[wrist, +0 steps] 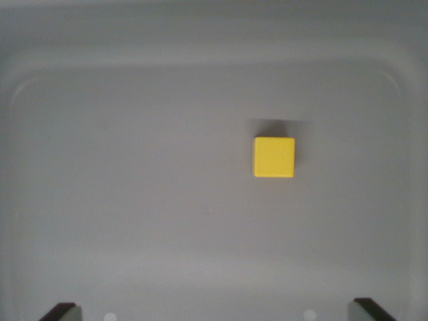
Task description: Pick yellow cube
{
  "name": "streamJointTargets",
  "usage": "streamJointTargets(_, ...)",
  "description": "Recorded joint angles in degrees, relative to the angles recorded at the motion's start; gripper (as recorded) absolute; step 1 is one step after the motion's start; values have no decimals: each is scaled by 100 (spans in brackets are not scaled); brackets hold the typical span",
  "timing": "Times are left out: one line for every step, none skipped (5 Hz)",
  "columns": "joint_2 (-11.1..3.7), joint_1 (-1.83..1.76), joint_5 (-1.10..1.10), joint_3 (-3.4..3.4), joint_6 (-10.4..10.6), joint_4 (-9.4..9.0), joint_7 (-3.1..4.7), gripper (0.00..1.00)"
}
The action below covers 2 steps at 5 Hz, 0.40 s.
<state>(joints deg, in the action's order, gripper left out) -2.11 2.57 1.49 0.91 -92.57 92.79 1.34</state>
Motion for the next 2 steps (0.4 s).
streamJointTargets(0,0,0,0,0,0,0,0)
streamJointTargets(-18,2,2,-2,33,-17,7,0)
